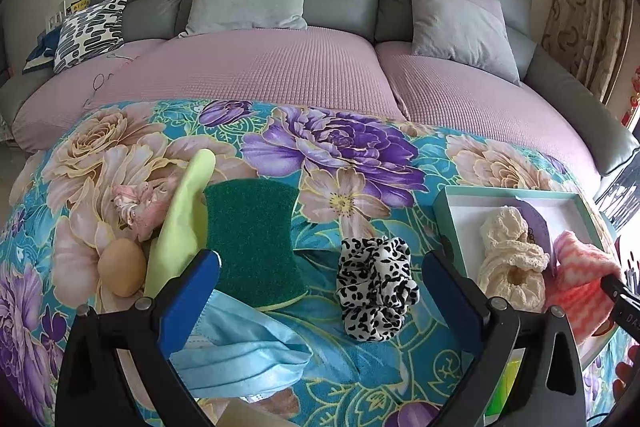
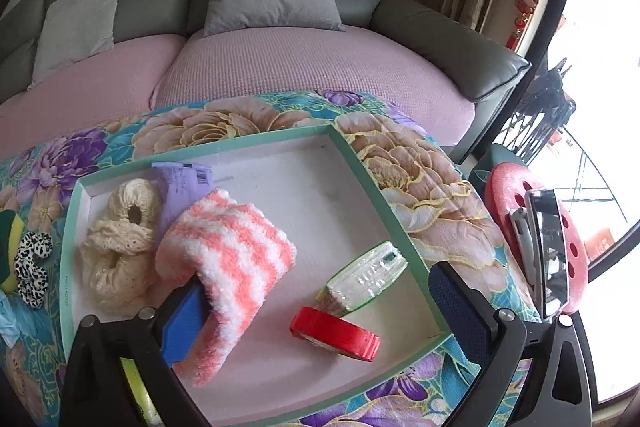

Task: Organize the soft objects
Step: 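Move the left tool to the tan sponge ball and close on it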

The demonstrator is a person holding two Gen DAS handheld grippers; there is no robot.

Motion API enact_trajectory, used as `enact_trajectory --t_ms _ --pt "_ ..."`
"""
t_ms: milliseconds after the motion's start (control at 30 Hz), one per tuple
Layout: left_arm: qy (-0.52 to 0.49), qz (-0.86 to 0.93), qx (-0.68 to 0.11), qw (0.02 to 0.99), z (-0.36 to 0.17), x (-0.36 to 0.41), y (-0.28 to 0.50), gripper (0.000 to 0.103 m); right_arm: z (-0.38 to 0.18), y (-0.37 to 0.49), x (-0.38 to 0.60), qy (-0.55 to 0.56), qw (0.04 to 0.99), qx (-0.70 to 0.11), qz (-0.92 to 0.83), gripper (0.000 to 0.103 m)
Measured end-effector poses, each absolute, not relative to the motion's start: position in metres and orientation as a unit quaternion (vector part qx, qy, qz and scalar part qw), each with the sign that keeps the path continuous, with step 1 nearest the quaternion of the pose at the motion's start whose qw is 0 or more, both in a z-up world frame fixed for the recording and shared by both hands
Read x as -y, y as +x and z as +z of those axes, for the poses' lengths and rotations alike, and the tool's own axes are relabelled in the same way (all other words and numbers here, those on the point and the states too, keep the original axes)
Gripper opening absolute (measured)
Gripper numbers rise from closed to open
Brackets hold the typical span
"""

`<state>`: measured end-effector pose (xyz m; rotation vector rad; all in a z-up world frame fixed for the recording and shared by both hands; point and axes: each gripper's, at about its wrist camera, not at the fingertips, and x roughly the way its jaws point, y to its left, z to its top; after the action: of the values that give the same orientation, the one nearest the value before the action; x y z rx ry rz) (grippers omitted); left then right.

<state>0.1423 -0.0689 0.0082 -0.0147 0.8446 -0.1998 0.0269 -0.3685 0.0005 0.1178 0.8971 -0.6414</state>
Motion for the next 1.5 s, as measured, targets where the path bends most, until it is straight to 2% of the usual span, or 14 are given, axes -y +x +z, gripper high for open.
enact_trajectory --t_ms 267,567,967,1200,1500 --pt "-0.008 -0.092 -0.410 0.907 0.008 0.066 0.143 0.101 -0.002 0.020 0.383 0.074 0.841 -0.428 -0.321 0.103" --pt "-0.002 -0.102 -0.406 0.908 0.013 0.069 0.140 0.101 0.009 0.024 0.357 0.031 0.853 -0.440 -0.279 0.103" --pt "-0.018 -0.093 -0.392 0.915 0.027 0.054 0.137 0.101 0.037 0.018 0.340 0.032 0.879 -0.399 -0.261 0.103" --pt "-0.026 -0.049 -0.407 0.912 0.027 0.025 0.141 0.101 0.029 0.044 0.300 0.047 0.898 -0.400 -0.179 0.103" --pt "-0.081 0.061 -0.397 0.912 0.027 -0.060 0.134 0.101 0.011 0.074 0.226 0.048 0.908 -0.411 -0.061 0.103"
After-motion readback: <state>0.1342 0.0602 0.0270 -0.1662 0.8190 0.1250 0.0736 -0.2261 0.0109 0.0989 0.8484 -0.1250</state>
